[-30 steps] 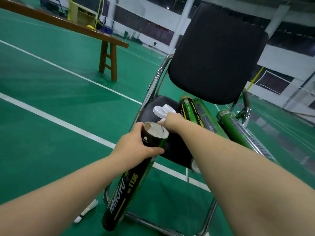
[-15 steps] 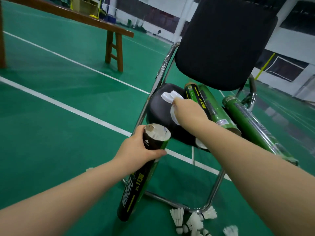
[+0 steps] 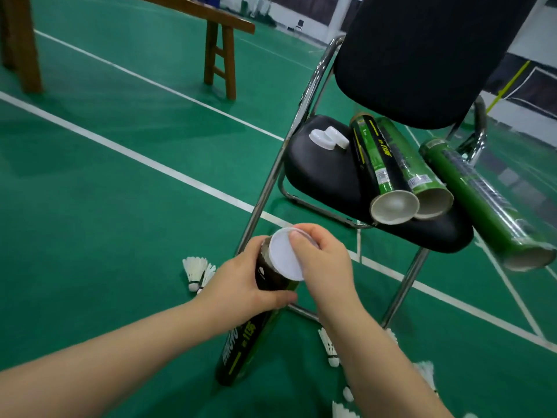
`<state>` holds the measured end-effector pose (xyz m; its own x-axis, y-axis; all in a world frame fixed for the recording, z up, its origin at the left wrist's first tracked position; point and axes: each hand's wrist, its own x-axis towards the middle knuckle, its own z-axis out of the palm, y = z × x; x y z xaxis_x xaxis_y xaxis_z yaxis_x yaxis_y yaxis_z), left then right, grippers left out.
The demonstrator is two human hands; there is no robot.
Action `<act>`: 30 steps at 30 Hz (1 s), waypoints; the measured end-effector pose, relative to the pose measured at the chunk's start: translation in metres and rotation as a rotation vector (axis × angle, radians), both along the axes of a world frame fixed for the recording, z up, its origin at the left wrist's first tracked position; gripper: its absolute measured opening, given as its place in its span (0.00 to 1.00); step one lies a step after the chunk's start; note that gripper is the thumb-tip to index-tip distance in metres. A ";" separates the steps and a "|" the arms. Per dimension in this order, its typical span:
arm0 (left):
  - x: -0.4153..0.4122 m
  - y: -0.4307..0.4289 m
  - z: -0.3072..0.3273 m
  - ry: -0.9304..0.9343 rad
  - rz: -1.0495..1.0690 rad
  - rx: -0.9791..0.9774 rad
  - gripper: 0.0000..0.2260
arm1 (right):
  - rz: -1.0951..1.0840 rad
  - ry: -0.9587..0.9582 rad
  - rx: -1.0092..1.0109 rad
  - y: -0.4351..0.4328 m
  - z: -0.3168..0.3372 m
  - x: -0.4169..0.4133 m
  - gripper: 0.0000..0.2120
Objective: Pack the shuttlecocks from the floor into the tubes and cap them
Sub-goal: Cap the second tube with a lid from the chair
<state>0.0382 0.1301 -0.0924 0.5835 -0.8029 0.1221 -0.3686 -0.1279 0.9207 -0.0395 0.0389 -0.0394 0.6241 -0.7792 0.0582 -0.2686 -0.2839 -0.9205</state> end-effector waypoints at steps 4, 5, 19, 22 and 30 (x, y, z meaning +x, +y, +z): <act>-0.003 0.006 0.004 0.279 -0.112 -0.168 0.28 | -0.014 0.023 0.016 0.001 0.000 0.005 0.07; -0.002 0.003 0.004 0.335 -0.126 -0.215 0.26 | -0.013 0.022 0.032 0.002 0.000 0.006 0.07; -0.023 -0.007 0.008 0.566 0.166 -0.362 0.14 | 0.174 -0.057 0.421 0.005 0.000 0.000 0.11; -0.028 -0.007 0.011 0.561 0.190 -0.354 0.16 | 0.229 -0.031 0.449 0.003 0.002 -0.003 0.11; -0.036 -0.009 0.010 0.515 0.213 -0.378 0.13 | 0.115 -0.046 0.264 0.005 -0.004 -0.015 0.07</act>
<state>0.0022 0.1211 -0.0819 0.7831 -0.6209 0.0356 0.1273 0.2161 0.9680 -0.0547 0.0439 -0.0432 0.7103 -0.6956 -0.1075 -0.2051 -0.0585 -0.9770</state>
